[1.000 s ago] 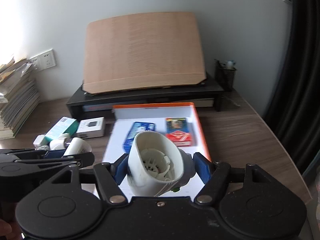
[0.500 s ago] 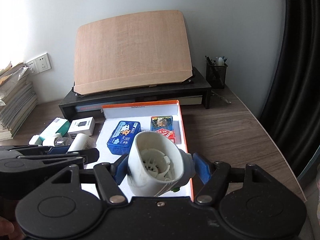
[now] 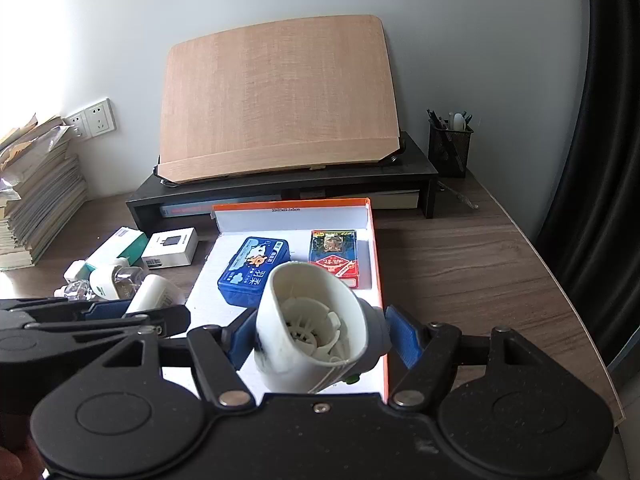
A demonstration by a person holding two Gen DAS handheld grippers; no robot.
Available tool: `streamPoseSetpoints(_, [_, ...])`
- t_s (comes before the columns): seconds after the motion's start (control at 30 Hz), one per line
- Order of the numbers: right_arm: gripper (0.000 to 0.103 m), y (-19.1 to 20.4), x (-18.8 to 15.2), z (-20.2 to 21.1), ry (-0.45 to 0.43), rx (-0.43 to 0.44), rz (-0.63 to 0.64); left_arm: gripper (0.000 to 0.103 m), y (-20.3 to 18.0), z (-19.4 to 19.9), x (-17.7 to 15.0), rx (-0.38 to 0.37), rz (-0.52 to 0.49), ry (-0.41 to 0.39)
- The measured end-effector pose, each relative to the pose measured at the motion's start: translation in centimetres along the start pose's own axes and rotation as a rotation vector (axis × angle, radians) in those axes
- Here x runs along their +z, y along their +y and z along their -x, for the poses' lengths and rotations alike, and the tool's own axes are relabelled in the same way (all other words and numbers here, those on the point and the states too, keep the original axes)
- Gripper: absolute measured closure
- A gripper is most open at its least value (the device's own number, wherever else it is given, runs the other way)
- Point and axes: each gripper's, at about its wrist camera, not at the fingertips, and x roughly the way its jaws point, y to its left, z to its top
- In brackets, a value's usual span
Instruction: Organize rigid objects
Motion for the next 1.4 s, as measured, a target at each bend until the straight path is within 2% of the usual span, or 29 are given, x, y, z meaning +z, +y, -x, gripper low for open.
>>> streamPoseSetpoints(0.47, [0.020,-0.4,0.3,0.1,-0.011,-0.011,0.013,0.070,0.0,0.2,0.0,-0.004,-0.015,-0.014])
streamPoseSetpoints(1.07, [0.020,-0.3,0.7,-1.3,-0.001,0.007,0.028,0.070,0.1,-1.4,0.5,0.018,0.001,0.006])
streamPoseSetpoints(1.4, [0.020,-0.4,1.6,-2.5,-0.001,-0.011,0.035,0.070,-0.1,-2.7,1.0,0.012,0.006,0.016])
